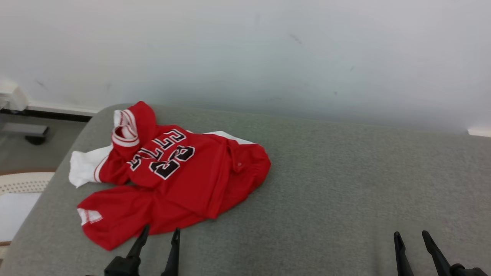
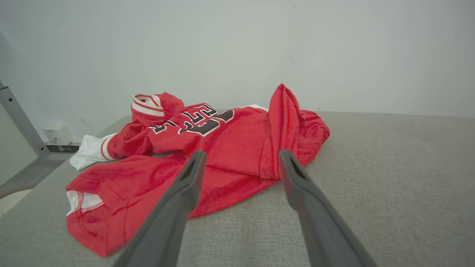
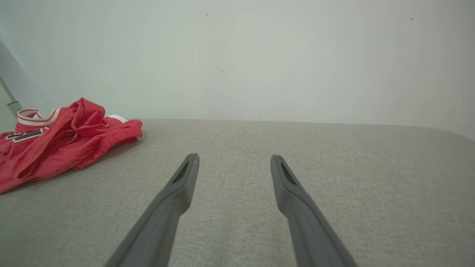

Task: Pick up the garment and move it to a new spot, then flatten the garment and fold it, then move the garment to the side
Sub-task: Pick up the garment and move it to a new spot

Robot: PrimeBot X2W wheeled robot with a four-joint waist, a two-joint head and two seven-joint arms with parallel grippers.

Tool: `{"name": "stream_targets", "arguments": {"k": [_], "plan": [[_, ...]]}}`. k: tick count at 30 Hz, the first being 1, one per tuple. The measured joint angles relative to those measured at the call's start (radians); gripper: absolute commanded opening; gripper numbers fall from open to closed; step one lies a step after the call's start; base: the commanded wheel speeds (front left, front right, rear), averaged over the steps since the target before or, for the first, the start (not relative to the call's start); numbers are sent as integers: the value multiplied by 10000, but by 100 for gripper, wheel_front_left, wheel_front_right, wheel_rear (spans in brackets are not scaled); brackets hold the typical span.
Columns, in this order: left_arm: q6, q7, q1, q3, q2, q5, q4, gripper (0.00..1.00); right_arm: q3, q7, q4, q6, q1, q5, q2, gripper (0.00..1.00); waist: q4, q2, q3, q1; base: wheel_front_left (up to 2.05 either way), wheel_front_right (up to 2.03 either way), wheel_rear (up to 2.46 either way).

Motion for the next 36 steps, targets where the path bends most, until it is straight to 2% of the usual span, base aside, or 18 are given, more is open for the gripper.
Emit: {"name": "stream_targets", "arguments": {"k": [11, 17, 22, 25, 31, 36], "plan": [[-29, 0, 429, 343, -19, 42, -4, 100, 510, -2, 81, 0, 14, 96, 82, 100, 2099, -1, -143, 1, 0, 0, 0], [-52, 0, 598, 543, -17, 42, -86, 100, 721, -2, 107, 0, 3, 125, 148, 100, 2834, 0, -167, 0, 0, 0, 0], [-182, 0, 443, 579, -38, 35, -178, 100, 838, -2, 81, 0, -51, 125, 127, 100, 2772, 0, 83, 0, 0, 0, 0], [-347, 0, -349, 612, -29, 19, -184, 100, 823, -2, -21, 0, -284, 121, -61, 100, 2645, 0, 436, 1, 0, 0, 0], [-792, -2, -2873, 798, 215, -263, 757, 100, 857, -4, -334, 0, -1051, 33, -516, 100, 2303, -1, 1585, 1, 0, 0, 0], [-995, 307, -5639, 986, 997, -395, 2395, 100, 997, -2, -744, 2, -1792, -79, -976, 100, 1992, 0, 2883, 2, 0, 0, 0]]}}
